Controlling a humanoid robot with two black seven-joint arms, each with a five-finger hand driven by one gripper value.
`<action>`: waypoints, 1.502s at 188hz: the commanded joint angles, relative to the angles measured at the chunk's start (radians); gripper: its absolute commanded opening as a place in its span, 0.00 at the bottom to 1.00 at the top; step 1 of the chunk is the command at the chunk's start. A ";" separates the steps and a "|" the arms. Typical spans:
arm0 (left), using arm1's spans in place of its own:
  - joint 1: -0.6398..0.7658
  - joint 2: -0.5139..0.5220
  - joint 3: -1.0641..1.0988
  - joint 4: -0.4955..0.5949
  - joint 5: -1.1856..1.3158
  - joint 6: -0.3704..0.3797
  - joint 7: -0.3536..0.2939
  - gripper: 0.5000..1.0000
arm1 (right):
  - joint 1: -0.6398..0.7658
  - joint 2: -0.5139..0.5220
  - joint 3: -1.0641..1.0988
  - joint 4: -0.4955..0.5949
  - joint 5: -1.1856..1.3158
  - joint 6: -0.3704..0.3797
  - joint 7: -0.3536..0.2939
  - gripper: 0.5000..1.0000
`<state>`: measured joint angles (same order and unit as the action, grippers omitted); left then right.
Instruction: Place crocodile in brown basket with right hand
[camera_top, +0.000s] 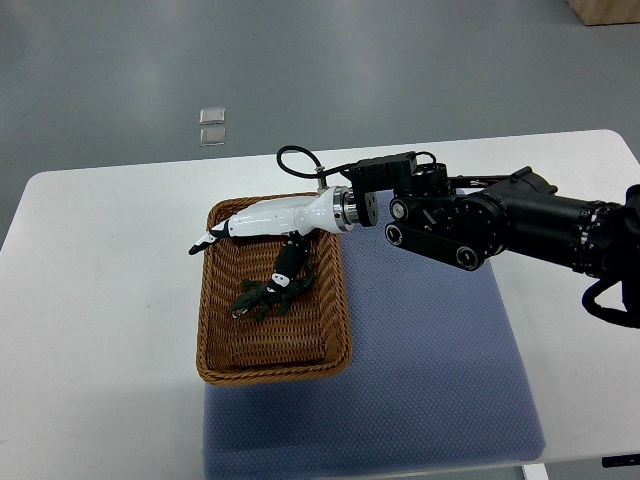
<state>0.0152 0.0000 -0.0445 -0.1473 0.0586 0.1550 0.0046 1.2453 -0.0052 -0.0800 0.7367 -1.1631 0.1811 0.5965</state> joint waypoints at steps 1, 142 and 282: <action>0.000 0.000 0.000 0.000 0.000 0.000 0.000 1.00 | 0.000 -0.029 0.002 0.001 0.154 0.041 0.000 0.80; 0.000 0.000 0.000 0.000 0.000 0.000 0.000 1.00 | -0.288 -0.277 0.436 -0.010 0.735 0.198 -0.205 0.85; -0.001 0.000 0.000 0.000 0.000 0.000 0.000 1.00 | -0.382 -0.343 0.471 -0.069 1.310 0.222 -0.471 0.86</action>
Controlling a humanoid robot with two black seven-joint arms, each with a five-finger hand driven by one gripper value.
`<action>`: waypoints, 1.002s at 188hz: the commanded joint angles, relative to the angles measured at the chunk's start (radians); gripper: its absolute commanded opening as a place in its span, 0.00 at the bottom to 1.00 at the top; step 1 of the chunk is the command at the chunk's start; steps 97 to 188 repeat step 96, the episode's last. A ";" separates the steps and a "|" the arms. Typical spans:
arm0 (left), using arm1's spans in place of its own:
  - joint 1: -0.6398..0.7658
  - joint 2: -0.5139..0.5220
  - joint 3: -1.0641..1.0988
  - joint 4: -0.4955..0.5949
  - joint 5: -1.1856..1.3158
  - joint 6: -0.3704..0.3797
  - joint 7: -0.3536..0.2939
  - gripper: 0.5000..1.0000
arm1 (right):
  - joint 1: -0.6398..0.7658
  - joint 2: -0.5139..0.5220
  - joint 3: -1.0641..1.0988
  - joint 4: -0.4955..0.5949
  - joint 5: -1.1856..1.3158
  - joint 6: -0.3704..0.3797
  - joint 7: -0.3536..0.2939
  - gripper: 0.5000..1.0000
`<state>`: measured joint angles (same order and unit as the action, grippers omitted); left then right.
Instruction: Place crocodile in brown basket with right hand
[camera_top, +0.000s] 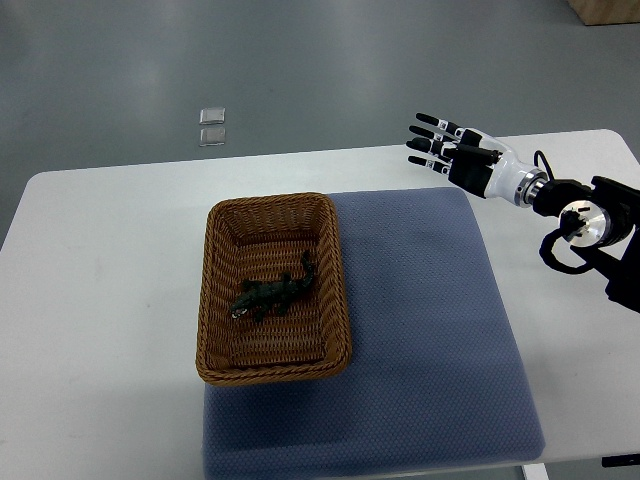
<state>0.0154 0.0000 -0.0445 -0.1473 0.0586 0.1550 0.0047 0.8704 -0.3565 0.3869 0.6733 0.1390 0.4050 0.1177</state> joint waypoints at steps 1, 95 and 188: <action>0.000 0.000 0.000 0.000 0.000 0.000 0.000 1.00 | -0.008 0.010 0.006 -0.008 0.008 -0.002 0.010 0.86; 0.000 0.000 0.000 0.000 0.000 0.000 0.000 1.00 | -0.031 0.002 0.004 -0.034 0.004 -0.002 0.011 0.86; 0.000 0.000 0.000 0.000 0.000 0.000 0.000 1.00 | -0.033 0.002 0.004 -0.034 0.004 -0.002 0.011 0.86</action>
